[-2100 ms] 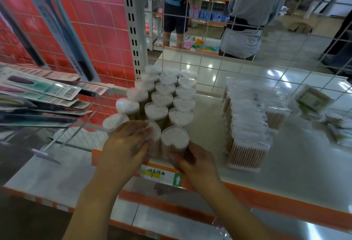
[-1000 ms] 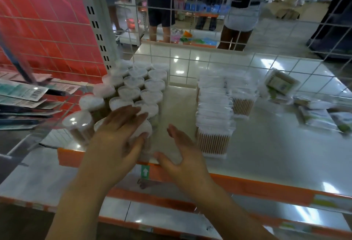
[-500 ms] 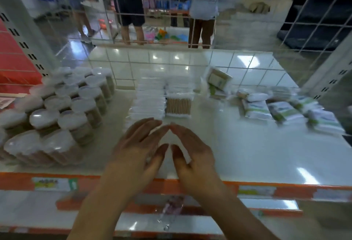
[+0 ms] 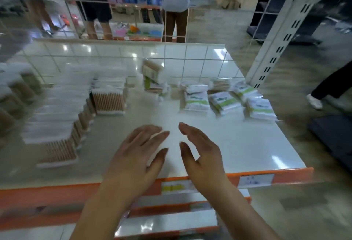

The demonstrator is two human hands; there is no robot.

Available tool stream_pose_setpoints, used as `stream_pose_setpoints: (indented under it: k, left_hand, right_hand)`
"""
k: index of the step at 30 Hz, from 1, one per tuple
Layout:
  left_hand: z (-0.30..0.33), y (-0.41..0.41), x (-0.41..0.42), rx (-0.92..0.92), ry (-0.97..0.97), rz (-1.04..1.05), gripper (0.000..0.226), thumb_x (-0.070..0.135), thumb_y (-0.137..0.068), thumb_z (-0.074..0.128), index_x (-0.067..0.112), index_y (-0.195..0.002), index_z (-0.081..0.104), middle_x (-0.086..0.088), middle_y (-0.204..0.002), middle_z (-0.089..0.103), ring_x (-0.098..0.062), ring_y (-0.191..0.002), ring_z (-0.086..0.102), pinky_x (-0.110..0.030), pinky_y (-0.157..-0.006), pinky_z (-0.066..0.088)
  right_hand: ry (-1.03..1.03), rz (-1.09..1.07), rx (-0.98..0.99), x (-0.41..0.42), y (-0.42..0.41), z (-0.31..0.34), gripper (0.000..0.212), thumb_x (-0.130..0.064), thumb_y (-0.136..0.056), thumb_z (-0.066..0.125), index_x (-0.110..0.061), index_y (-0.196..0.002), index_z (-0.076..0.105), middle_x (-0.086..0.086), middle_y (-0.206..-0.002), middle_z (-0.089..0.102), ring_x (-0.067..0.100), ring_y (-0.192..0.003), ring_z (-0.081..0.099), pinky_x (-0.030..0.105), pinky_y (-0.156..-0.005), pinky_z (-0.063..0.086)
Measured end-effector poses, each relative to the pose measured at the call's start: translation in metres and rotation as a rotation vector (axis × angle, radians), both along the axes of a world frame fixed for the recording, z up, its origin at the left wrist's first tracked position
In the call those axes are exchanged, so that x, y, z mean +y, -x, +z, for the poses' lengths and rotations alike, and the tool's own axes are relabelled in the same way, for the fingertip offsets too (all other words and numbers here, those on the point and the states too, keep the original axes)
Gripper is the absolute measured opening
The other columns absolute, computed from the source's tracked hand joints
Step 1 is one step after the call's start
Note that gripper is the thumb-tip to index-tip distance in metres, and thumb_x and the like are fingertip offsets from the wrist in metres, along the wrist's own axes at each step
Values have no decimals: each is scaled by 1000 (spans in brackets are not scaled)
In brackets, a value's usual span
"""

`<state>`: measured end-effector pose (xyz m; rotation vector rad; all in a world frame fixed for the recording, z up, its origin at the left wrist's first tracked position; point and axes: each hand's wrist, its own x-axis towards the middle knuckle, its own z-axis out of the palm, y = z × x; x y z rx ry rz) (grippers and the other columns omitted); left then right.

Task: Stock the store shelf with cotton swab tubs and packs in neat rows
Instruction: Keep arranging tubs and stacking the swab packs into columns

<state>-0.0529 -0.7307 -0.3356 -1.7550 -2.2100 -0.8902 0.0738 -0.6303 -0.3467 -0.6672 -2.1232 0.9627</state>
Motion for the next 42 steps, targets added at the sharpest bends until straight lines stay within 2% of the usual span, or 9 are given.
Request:
stream_pose_setpoints:
  k: [2, 4, 8, 13, 20, 25, 29, 35, 42]
  left_hand:
    - [-5, -6, 9, -8, -6, -14, 39, 34, -86, 44, 15, -111, 66, -1, -113, 65, -14, -109, 47, -32, -94, 39]
    - [-7, -10, 18, -22, -29, -47, 38, 33, -86, 45, 13, -110, 67, -1, -113, 65, -15, -108, 49, -28, -92, 44]
    - [-8, -17, 36, -25, -69, -73, 38, 30, -86, 47, 9, -108, 68, -5, -110, 66, -16, -106, 50, -24, -91, 37]
    - [-12, -25, 47, -56, -74, -71, 37, 30, -86, 47, 10, -109, 67, -4, -110, 65, -14, -107, 51, -22, -92, 37]
    - [-10, -6, 108, -77, -123, -63, 34, 24, -82, 47, 6, -100, 70, -7, -95, 69, -13, -95, 51, -20, -83, 38]
    - [-25, 3, 154, -138, 2, -45, 22, 10, -75, 57, 7, -91, 71, -9, -87, 69, -29, -83, 63, -33, -72, 51]
    - [-36, 11, 171, -139, 24, -21, 17, 4, -79, 59, 7, -91, 70, -10, -88, 67, -31, -86, 62, -33, -74, 48]
    - [-59, 7, 169, -110, -152, 14, 32, 13, -76, 38, 7, -84, 69, -5, -79, 63, -16, -80, 50, -24, -66, 39]
    - [-63, 10, 174, -74, -194, 25, 31, 10, -73, 39, 8, -75, 69, -2, -70, 62, -17, -77, 47, -25, -61, 41]
  right_hand:
    - [70, -19, 3, 8, -9, -2, 40, -23, -87, 47, -28, -126, 49, -5, -124, 58, 3, -118, 47, 18, -100, 37]
    - [96, -55, 14, 15, -18, -4, 41, -23, -86, 46, -33, -125, 47, -8, -124, 57, 0, -118, 47, 17, -101, 38]
    - [30, -99, -5, 28, -35, -12, 41, -19, -87, 48, -21, -127, 53, -7, -121, 58, 3, -115, 50, 19, -100, 40]
    - [-24, -148, 83, 54, -45, -14, 39, -11, -85, 51, -20, -123, 53, -5, -114, 61, 4, -109, 56, 14, -94, 43]
    - [182, -392, 148, 149, -11, 11, 33, 4, -85, 51, -9, -114, 60, -1, -101, 61, 8, -86, 57, 4, -70, 43]
    - [280, -522, 82, 199, 14, 8, 37, -6, -86, 45, -15, -119, 57, -2, -113, 60, 13, -98, 57, 32, -88, 48]
    - [207, -568, -28, 219, 32, 16, 39, -24, -96, 43, -7, -130, 47, 11, -131, 48, 23, -117, 46, 31, -96, 36]
    - [403, -665, -430, 232, 50, 4, 74, -60, -93, 24, -2, -137, 36, 20, -145, 30, 35, -131, 32, 45, -105, 28]
    - [466, -657, -388, 240, 51, 0, 76, -63, -89, 37, -3, -137, 35, 19, -142, 33, 36, -126, 40, 42, -100, 35]
